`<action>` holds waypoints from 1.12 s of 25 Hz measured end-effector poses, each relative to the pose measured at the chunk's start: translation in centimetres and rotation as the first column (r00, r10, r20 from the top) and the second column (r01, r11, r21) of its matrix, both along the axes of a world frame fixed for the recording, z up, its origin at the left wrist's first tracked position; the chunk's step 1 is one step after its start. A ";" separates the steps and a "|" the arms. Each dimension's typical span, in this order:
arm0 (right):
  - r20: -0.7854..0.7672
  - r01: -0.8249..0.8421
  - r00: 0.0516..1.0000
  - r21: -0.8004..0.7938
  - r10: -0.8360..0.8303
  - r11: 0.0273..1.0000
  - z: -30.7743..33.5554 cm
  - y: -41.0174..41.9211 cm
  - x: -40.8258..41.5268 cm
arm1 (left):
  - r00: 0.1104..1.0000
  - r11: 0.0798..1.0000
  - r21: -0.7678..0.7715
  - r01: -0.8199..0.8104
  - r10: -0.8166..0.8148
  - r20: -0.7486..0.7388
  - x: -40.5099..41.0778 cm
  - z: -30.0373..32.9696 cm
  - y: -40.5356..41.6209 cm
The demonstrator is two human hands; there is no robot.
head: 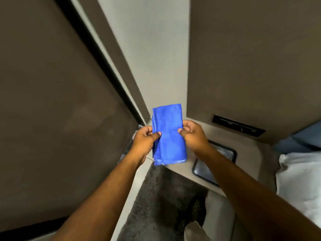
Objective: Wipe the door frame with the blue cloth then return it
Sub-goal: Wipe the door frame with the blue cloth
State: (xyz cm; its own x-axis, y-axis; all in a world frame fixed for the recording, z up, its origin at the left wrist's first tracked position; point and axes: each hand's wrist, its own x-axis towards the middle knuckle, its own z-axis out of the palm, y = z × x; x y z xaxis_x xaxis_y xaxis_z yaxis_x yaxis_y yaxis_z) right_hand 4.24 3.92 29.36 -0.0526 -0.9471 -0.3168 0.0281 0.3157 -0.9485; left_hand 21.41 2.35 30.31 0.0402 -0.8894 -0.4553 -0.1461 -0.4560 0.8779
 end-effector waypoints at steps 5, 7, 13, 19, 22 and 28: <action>0.047 -0.113 0.991 -0.190 0.124 0.975 10.8 1.8 12.9 | 0.985 0.948 -0.266 -0.174 0.163 -0.061 12.2 10.6 5.0; 0.042 -0.172 0.981 -0.282 0.191 0.944 15.2 3.2 19.2 | 0.968 0.892 -0.374 -0.252 0.238 -0.084 17.9 15.1 8.0; -0.003 -0.350 0.905 -0.574 0.425 0.740 27.3 10.0 37.1 | 0.889 0.669 -0.619 -0.411 0.446 -0.108 35.6 26.6 19.0; 0.038 -0.374 0.812 -0.733 0.583 0.568 35.7 15.9 49.9 | 0.729 0.345 -0.806 -0.481 0.668 -0.148 45.7 34.8 27.8; 0.048 -0.338 0.773 -0.813 0.633 0.474 38.6 17.8 53.7 | 0.636 0.214 -0.853 -0.477 0.753 -0.167 47.9 37.6 30.4; -0.054 -0.214 0.774 -0.960 0.631 0.180 44.6 20.9 60.8 | 0.381 -0.088 -0.904 -0.418 0.886 -0.263 51.9 42.9 34.6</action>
